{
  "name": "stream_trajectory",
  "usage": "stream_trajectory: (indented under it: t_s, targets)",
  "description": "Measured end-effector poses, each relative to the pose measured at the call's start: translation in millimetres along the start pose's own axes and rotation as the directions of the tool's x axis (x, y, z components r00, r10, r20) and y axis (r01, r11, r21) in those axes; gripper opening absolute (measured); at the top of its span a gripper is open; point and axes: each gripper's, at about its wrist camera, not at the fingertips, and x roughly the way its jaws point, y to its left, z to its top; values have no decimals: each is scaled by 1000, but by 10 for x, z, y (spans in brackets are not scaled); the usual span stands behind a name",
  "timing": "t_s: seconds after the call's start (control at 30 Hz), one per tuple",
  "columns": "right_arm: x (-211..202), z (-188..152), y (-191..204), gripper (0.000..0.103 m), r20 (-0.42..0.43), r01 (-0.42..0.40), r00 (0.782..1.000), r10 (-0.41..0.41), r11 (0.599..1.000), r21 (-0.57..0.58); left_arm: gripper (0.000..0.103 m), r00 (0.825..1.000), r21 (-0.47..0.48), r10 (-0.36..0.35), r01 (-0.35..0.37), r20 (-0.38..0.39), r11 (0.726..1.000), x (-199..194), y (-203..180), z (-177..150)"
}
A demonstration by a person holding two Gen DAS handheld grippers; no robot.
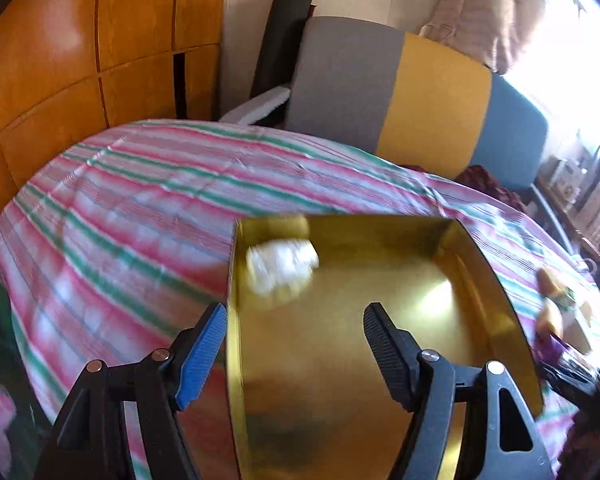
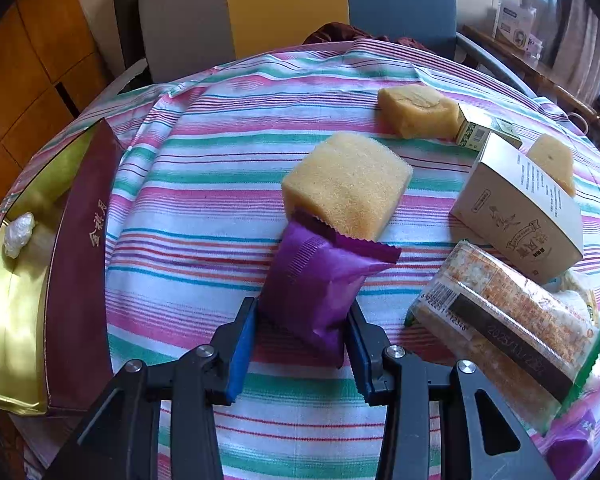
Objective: Organize objects
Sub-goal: 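Carry the purple snack with the right gripper into the tray and release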
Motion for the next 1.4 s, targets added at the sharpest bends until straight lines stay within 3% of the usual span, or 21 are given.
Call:
stream_trajectory:
  t_s: [0.07,0.27,0.43,0.5,0.57,0.63,0.67,0.77,0.83,0.9,0.93,1.0,1.03,1.23,1.4]
  targets:
    - [-20,-30,13,32,-3,-2,1000,2,1000,-7,72,1000,0,-12,12,-14,1000,-90,-23,-157]
    - [-77,-115,26,24,0,-14,1000,14,1000,-12,66,997,3,-60,60,-43,998,-257,-100,-501]
    - [-116,-168,8,22,7,-35,999,35,999,13,66,995,6,-81,81,-53,997,-332,-147,-620]
    - [-130,-175,-102,27,12,-104,995,103,990,93,66,996,2,-83,83,-45,997,-370,-150,-622]
    - [-133,-173,-212,58,21,-171,985,170,968,181,66,995,-10,-93,93,-35,996,-402,-152,-614]
    - [-146,-161,-285,79,37,-210,977,208,943,257,66,994,-20,-106,105,-35,994,-418,-158,-612]
    - [-150,-148,-289,83,39,-208,978,205,938,277,66,993,-20,-109,108,-34,994,-429,-156,-612]
    - [-116,-79,-277,83,44,-160,987,154,936,315,66,992,-21,-117,116,-39,993,-432,-146,-627]
    - [-75,-29,-228,81,41,-120,993,113,947,296,66,992,-22,-115,114,-45,993,-421,-130,-649]
    - [-28,15,-168,69,29,-62,998,56,961,270,66,992,-28,-112,111,-51,993,-406,-103,-675]
    - [-15,39,-147,53,26,-34,999,28,966,258,66,992,-33,-112,111,-56,993,-396,-87,-686]
    - [-15,45,-146,46,31,-28,999,21,966,256,66,992,-40,-111,109,-63,993,-387,-60,-712]
    - [-11,48,-139,37,34,-24,999,16,970,243,66,992,-41,-110,108,-65,993,-385,-47,-724]
    - [-158,-30,-93,35,81,-37,996,24,986,162,66,992,-44,-109,107,-62,993,-396,-15,-747]
    - [-445,-79,41,35,131,-99,987,88,992,82,66,994,-35,-94,92,-52,995,-441,-3,-749]
